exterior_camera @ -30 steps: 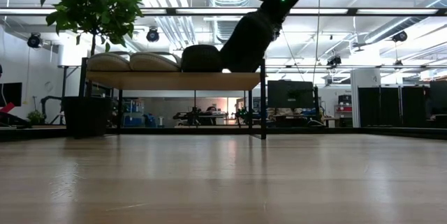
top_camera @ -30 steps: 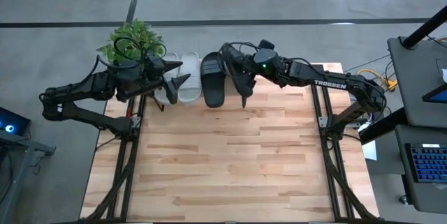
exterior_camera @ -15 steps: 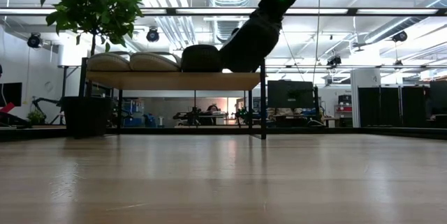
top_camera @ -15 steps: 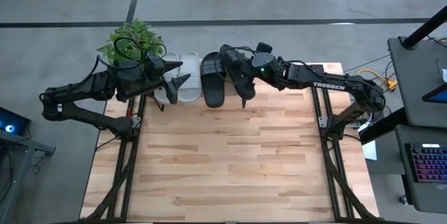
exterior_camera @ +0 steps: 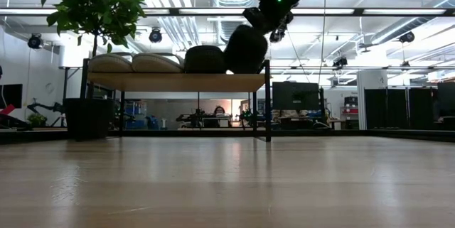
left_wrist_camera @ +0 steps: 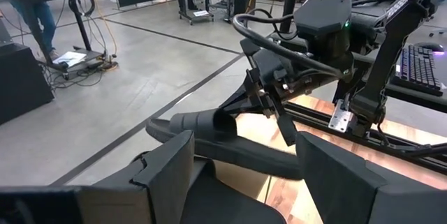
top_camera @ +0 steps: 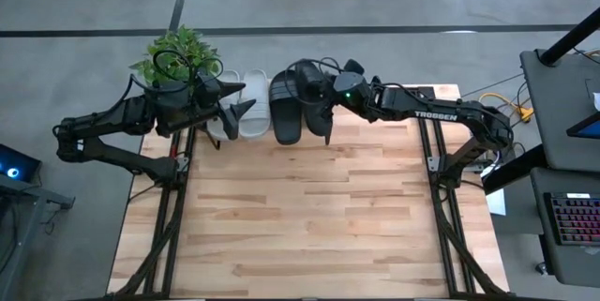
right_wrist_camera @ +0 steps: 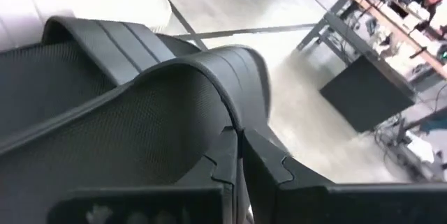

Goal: Pick and place slides into the shelf
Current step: Adjust the right black slipper on the shelf

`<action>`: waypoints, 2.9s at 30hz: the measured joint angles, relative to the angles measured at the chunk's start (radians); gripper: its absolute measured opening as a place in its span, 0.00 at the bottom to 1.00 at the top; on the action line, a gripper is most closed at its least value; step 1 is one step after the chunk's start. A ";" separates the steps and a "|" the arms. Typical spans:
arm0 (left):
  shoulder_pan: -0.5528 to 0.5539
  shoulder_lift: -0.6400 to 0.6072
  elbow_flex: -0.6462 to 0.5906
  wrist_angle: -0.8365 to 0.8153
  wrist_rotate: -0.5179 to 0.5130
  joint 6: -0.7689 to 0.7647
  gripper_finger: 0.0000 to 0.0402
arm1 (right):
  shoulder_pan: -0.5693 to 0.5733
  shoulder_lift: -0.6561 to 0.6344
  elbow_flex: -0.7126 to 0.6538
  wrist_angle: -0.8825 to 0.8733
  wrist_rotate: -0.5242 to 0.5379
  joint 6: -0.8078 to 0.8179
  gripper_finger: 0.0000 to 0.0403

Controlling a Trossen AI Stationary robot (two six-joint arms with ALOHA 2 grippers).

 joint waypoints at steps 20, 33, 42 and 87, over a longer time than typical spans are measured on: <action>0.000 0.000 0.000 0.000 0.014 0.000 0.59 | 0.011 0.004 -0.020 -0.052 0.055 0.057 0.02; 0.000 0.000 0.000 0.000 0.017 0.000 0.59 | 0.037 0.008 -0.009 -0.014 0.083 0.150 0.02; 0.000 0.000 0.000 0.000 0.017 0.000 0.59 | 0.035 0.006 -0.026 -0.027 0.093 0.161 0.02; 0.000 0.000 0.000 0.000 0.020 0.000 0.59 | 0.081 0.003 0.121 -0.039 -0.297 -0.126 0.48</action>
